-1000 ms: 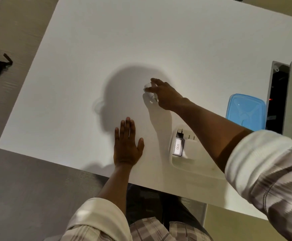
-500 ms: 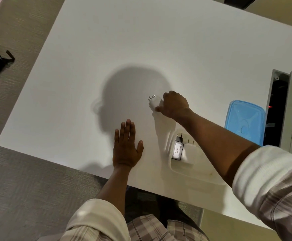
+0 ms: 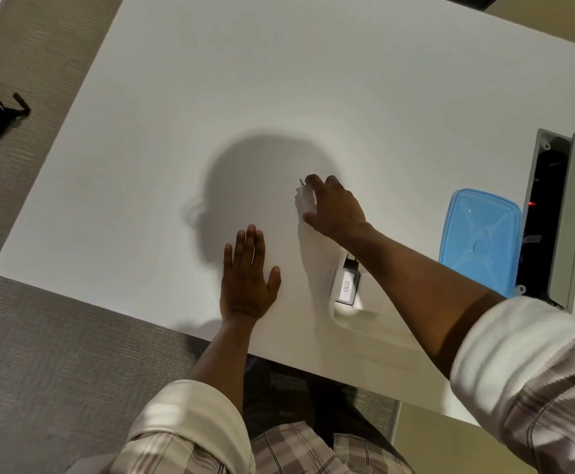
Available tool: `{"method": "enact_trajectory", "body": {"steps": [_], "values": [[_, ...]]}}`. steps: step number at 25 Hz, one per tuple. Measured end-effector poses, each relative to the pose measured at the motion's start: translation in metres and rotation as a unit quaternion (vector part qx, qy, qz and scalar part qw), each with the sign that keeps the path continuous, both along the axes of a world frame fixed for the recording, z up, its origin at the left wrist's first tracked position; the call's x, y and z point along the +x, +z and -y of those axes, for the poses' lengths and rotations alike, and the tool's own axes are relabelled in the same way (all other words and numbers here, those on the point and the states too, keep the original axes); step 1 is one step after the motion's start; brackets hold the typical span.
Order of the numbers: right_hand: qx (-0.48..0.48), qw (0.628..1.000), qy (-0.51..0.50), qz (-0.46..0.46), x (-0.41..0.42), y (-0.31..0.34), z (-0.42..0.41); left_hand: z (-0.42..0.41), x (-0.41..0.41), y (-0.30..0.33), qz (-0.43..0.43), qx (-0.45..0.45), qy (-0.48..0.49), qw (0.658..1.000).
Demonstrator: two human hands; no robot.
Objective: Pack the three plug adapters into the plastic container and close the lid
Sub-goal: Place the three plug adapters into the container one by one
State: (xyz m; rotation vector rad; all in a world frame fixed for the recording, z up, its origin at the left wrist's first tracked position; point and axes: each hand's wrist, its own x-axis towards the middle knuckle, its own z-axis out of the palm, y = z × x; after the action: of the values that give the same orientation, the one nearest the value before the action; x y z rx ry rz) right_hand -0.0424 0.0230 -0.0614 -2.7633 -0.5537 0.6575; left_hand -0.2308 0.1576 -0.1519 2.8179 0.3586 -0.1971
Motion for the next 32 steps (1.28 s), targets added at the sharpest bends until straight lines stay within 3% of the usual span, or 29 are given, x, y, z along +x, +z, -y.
{"method": "enact_trajectory", "body": {"steps": [8,11,19,24,32], "values": [[0.177,0.965,-0.144,0.129,-0.054,0.051,0.06,0.003,0.0,0.005,-0.007,0.002,-0.009,1.0],[0.2,0.951,-0.197,0.129,-0.095,0.058,0.097,0.005,0.001,0.004,0.001,-0.012,-0.056,0.998],[0.13,0.933,-0.333,0.041,-0.148,0.039,0.174,0.033,0.01,0.005,-0.012,-0.024,-0.127,0.992],[0.029,0.95,-0.309,-0.008,-0.148,0.018,0.179,0.057,0.011,0.005,-0.008,-0.038,-0.12,0.992],[0.015,0.947,-0.314,-0.069,-0.145,0.004,0.175,0.059,0.013,0.007,-0.016,-0.02,-0.112,0.993]]}}
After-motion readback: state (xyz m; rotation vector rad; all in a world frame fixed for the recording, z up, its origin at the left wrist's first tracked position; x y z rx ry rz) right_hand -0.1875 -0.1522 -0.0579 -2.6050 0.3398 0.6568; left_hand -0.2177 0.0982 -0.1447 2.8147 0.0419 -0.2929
